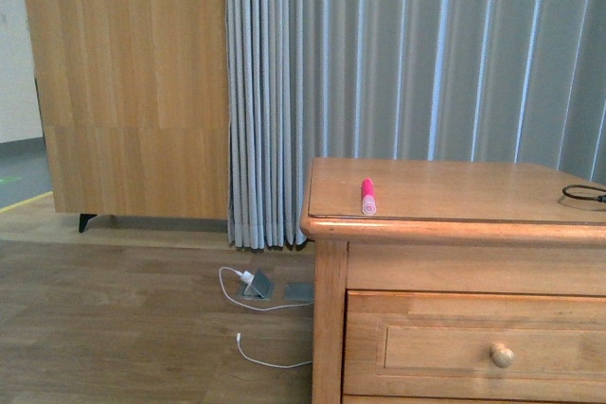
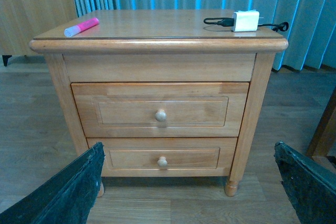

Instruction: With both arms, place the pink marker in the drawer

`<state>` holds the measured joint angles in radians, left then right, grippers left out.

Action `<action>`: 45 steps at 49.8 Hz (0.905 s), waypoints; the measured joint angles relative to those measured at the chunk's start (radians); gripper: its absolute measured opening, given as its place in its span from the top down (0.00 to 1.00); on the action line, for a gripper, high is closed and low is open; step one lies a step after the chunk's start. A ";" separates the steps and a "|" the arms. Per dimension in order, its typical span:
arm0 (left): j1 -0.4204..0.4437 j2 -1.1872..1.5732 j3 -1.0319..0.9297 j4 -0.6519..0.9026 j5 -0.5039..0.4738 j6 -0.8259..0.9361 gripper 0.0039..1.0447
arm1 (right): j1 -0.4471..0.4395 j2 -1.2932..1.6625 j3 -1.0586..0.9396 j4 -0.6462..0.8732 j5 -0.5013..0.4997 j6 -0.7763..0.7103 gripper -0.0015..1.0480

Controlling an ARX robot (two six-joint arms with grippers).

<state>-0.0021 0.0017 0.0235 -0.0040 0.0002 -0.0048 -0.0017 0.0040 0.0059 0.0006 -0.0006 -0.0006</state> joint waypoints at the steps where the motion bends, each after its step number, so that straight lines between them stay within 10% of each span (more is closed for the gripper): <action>1: 0.000 0.000 0.000 0.000 0.000 0.000 0.06 | 0.000 0.000 0.000 0.000 0.000 0.000 0.08; 45: 0.000 0.000 0.000 0.000 0.000 0.000 0.06 | 0.000 0.000 0.000 0.000 0.000 0.000 0.08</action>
<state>-0.0021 0.0017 0.0235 -0.0040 0.0002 -0.0048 -0.0017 0.0040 0.0059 0.0006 -0.0006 -0.0010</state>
